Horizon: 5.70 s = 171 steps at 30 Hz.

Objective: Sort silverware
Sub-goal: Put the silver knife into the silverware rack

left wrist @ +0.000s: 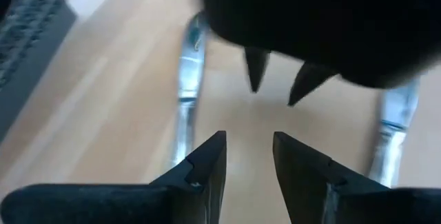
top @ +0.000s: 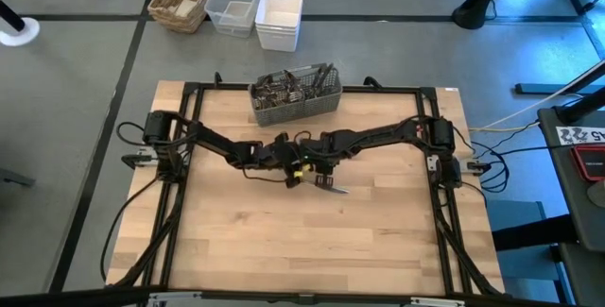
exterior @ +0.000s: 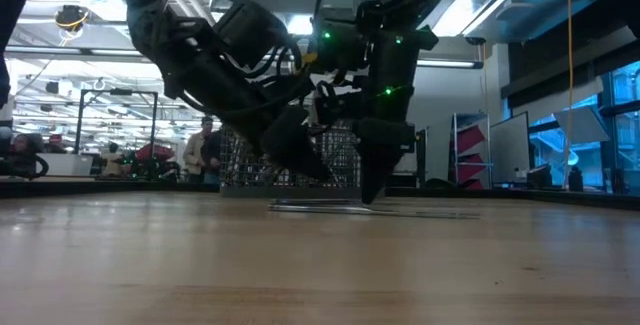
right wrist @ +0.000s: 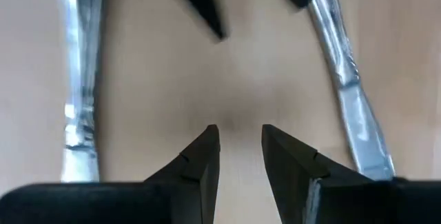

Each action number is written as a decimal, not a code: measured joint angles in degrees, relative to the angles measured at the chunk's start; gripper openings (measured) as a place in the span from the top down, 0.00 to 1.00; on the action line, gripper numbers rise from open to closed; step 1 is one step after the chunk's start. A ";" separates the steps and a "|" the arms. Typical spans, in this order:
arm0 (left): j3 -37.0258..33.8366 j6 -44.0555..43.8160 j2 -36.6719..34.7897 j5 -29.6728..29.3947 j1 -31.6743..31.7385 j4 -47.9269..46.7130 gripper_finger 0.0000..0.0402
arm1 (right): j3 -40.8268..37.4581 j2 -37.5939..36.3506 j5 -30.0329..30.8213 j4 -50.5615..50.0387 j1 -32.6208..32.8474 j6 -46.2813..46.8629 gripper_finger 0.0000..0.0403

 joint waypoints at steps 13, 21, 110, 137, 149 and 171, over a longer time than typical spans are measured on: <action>0.02 -0.06 0.00 0.81 5.68 -0.38 0.72 | 0.04 -0.02 5.83 -2.61 -5.44 -11.76 0.72; 0.09 0.33 0.00 5.42 6.90 -4.51 0.72 | 0.04 -0.07 3.71 -2.64 -8.54 -21.34 0.72; -0.17 -6.16 0.15 11.54 8.76 -9.08 0.99 | 0.17 2.05 -16.96 -1.24 -14.33 -23.08 0.91; -0.11 9.55 0.13 10.32 6.19 -3.46 0.66 | -0.04 2.27 -18.48 3.90 -11.65 -15.51 0.97; 0.09 17.02 -0.15 7.06 3.58 -10.50 0.69 | 0.00 2.63 -17.86 4.94 -11.64 -13.21 0.97; 0.17 3.46 -0.26 10.83 9.32 -14.40 0.71 | 0.07 4.28 -22.90 5.28 -11.43 -13.58 0.97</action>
